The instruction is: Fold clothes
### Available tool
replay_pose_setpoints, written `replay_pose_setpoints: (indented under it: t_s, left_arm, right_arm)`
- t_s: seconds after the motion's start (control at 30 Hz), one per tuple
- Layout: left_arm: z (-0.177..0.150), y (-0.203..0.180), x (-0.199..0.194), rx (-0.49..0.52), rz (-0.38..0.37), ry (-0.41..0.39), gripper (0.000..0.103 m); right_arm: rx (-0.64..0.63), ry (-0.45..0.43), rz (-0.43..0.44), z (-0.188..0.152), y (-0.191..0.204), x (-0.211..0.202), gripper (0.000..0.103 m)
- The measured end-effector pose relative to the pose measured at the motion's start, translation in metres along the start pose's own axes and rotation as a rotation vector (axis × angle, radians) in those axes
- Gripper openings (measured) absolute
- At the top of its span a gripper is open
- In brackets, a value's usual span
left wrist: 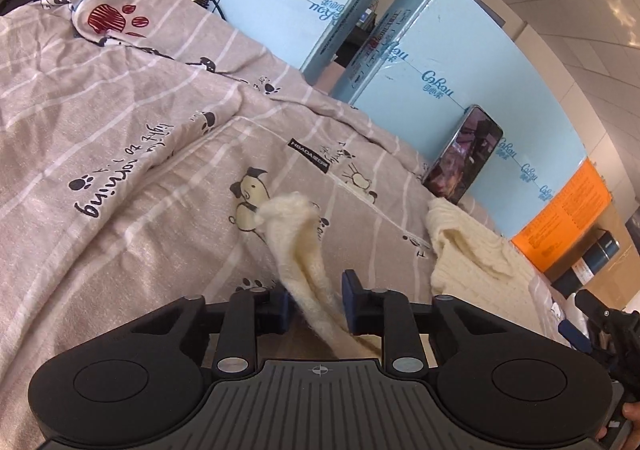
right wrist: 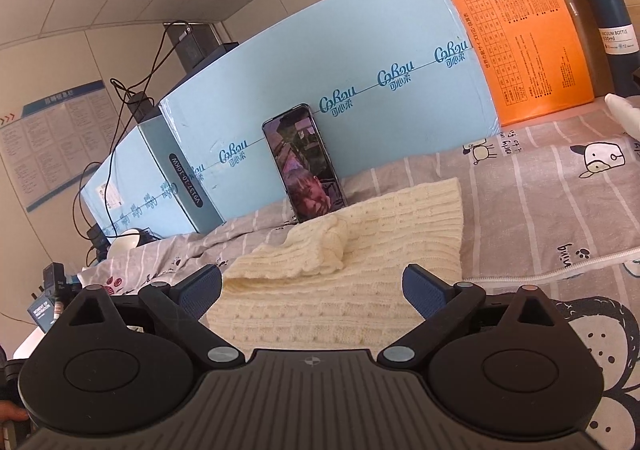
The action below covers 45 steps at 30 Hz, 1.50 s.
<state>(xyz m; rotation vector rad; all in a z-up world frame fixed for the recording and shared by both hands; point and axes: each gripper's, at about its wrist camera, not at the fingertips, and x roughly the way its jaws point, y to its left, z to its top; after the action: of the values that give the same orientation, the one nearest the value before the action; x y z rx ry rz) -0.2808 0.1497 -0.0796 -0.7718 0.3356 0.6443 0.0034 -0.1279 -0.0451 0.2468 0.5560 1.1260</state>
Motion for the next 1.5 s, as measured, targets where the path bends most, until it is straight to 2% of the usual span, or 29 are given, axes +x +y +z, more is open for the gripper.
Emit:
replay_pose_setpoints:
  t_s: [0.1,0.27,0.37,0.47,0.57,0.67,0.7,0.73,0.8,0.83,0.9,0.97,1.03,1.1,1.13,1.23,1.37,1.5]
  left_arm:
    - [0.000,-0.013,-0.008,0.045,-0.100,-0.049,0.015]
    - [0.004,-0.070,-0.016,0.243,-0.317,-0.105,0.015]
    - [-0.006,-0.105,-0.008,0.345,-0.450,-0.048,0.015]
    - [-0.027,-0.137,0.007,0.431,-0.556,0.075,0.015]
    - [-0.053,-0.160,0.028,0.528,-0.537,0.207,0.015]
    - [-0.068,-0.168,0.039,0.601,-0.516,0.285,0.019]
    - [-0.070,-0.170,0.041,0.620,-0.513,0.300,0.031]
    - [-0.071,-0.169,0.041,0.626,-0.517,0.304,0.051]
    - [-0.066,-0.165,0.034,0.612,-0.541,0.262,0.081]
    - [-0.063,-0.163,0.028,0.613,-0.555,0.230,0.086]
    - [-0.054,-0.157,0.013,0.628,-0.562,0.159,0.089]
    - [-0.046,-0.151,0.001,0.641,-0.518,0.092,0.093]
    - [-0.041,-0.142,-0.007,0.689,-0.395,0.027,0.095]
    - [-0.040,-0.134,-0.008,0.766,-0.226,-0.015,0.095]
    - [-0.041,-0.130,-0.006,0.797,-0.163,-0.017,0.095]
    - [-0.044,-0.119,0.005,0.854,-0.060,0.022,0.096]
    - [-0.049,-0.112,0.013,0.867,-0.044,0.069,0.099]
    - [-0.048,-0.111,0.003,0.888,-0.075,0.030,0.099]
  right_arm:
    - [0.004,-0.018,-0.008,0.001,-0.002,-0.003,0.098]
    - [0.007,-0.052,-0.008,0.003,-0.003,-0.008,0.098]
    - [0.009,-0.073,-0.007,0.004,-0.004,-0.011,0.098]
    - [0.014,-0.096,-0.009,0.005,-0.006,-0.015,0.098]
    - [0.020,-0.120,-0.013,0.007,-0.009,-0.018,0.098]
    - [0.027,-0.144,-0.016,0.009,-0.011,-0.022,0.098]
    - [0.031,-0.150,-0.016,0.009,-0.012,-0.024,0.098]
    - [0.034,-0.152,-0.012,0.010,-0.013,-0.024,0.098]
    - [0.002,-0.126,-0.006,0.007,-0.010,-0.024,0.098]
    - [-0.032,-0.102,-0.006,0.004,-0.007,-0.023,0.098]
    - [-0.100,-0.054,-0.004,-0.002,-0.001,-0.021,0.098]
    - [-0.167,-0.005,-0.003,-0.008,0.005,-0.020,0.098]
    - [-0.235,0.044,-0.001,-0.014,0.011,-0.018,0.098]
    - [-0.302,0.092,0.000,-0.020,0.017,-0.016,0.098]
    - [-0.336,0.117,0.001,-0.023,0.020,-0.015,0.098]
    - [-0.437,0.190,0.004,-0.032,0.029,-0.013,0.098]
    - [-0.572,0.288,0.007,-0.044,0.041,-0.010,0.100]
    - [-0.576,0.252,0.017,-0.042,0.040,-0.019,0.101]
